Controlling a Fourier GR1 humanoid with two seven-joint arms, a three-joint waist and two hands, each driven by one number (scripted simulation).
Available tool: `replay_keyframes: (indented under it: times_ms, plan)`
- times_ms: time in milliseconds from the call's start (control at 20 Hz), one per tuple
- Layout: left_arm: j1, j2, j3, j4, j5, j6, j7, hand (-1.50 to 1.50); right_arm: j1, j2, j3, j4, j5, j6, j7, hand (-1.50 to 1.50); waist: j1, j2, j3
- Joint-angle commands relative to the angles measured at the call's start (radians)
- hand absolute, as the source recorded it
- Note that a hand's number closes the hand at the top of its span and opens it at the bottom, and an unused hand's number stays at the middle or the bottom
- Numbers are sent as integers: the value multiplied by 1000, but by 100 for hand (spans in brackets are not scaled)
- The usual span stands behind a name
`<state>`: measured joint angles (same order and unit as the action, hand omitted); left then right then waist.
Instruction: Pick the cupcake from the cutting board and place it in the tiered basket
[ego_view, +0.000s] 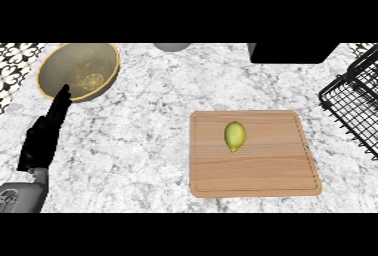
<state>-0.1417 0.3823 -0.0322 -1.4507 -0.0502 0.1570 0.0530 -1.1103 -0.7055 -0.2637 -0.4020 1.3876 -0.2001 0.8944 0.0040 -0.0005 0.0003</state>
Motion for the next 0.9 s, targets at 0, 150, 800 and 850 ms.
replay_keyframes:
  times_ms: [0, 150, 800, 850]
  plan:
    - [9, -23, 3, 6, -12, 4, -11, 0, 64, -8, -54, -55, -87, -2, -79, 150, -5, -1, 0]
    - [-53, -44, 5, 75, -31, 15, -20, 0, 141, 10, -88, -61, -139, -28, -105, 150, -9, 1, 0]
    - [0, -79, 2, 35, -63, 18, -34, 0, 285, 71, -209, -256, -314, -268, -95, -150, -10, -2, -1]
    - [-4, -56, 5, -26, -54, -4, 37, 0, 301, 59, -220, -251, -321, -304, -114, -150, -3, -1, 0]
